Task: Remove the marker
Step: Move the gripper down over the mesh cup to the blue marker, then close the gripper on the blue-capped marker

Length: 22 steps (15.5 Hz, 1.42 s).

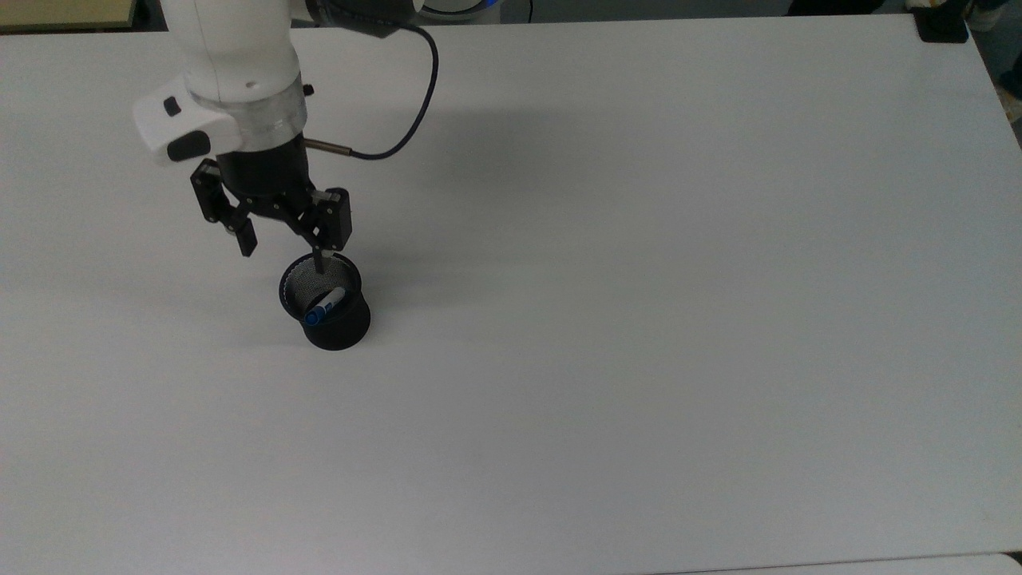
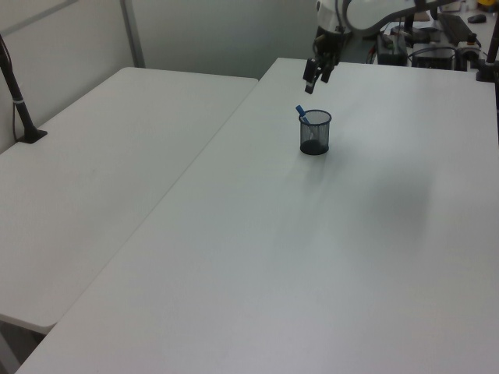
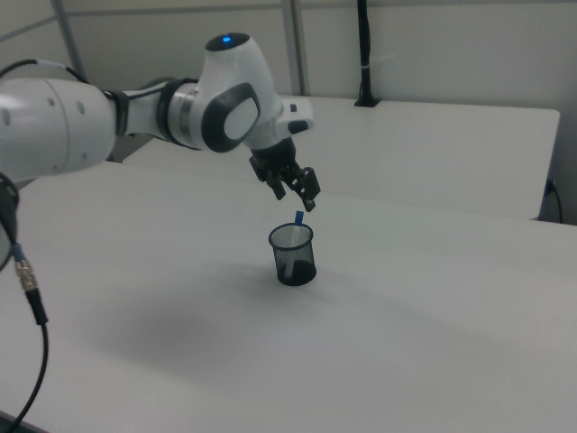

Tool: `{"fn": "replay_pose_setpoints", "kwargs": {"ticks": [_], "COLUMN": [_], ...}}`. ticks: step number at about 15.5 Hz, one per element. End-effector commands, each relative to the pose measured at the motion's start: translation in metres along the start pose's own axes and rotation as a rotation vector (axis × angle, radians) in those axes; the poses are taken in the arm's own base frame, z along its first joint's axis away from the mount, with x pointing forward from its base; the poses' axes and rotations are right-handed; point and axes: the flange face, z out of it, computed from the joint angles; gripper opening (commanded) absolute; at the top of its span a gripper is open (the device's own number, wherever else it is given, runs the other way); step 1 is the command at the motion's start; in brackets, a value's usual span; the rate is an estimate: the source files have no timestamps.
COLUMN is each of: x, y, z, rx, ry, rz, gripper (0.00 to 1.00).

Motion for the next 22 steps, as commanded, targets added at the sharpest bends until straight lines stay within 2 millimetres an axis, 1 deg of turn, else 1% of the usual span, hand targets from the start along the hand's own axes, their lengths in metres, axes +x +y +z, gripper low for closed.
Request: {"fn": "replay_pose_setpoints", "kwargs": {"ticks": [1, 3, 5, 6, 9, 12, 15, 19, 22], "x": [0.022, 0.023, 0.024, 0.024, 0.023, 0.022, 0.021, 0.021, 0.020], "y": [-0.007, -0.010, -0.020, -0.021, -0.026, -0.028, -0.027, -0.029, -0.033], "z": [0.024, 0.035, 0.042, 0.046, 0.049, 0.050, 0.056, 0.057, 0.057], "rx": [0.010, 0.009, 0.007, 0.003, -0.001, -0.002, -0.013, -0.024, -0.024], "ry": [0.031, 0.022, 0.019, 0.015, 0.011, 0.010, 0.002, 0.000, 0.001], "rz": [-0.006, -0.011, -0.026, -0.030, -0.040, -0.045, -0.054, -0.066, -0.073], "gripper": [0.78, 0.76, 0.69, 0.66, 0.63, 0.51, 0.40, 0.28, 0.17]}}
